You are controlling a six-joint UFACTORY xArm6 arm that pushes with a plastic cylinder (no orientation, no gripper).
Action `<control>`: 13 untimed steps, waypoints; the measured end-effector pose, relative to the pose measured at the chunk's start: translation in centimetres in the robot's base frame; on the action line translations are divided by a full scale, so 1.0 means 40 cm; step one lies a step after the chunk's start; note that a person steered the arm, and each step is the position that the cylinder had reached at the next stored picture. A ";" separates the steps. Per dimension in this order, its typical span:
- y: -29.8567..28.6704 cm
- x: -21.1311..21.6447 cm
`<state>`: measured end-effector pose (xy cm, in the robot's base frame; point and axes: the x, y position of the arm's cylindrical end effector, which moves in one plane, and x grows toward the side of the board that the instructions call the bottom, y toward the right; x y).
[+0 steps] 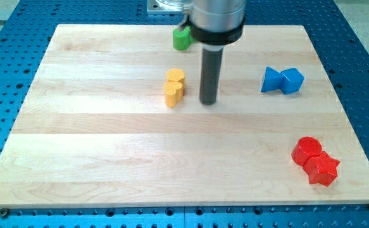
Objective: Slide both the blue blocks to the center of the board
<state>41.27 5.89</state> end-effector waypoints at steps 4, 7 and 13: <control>0.229 -0.251; 0.540 -0.112; 0.173 -0.012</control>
<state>40.80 12.79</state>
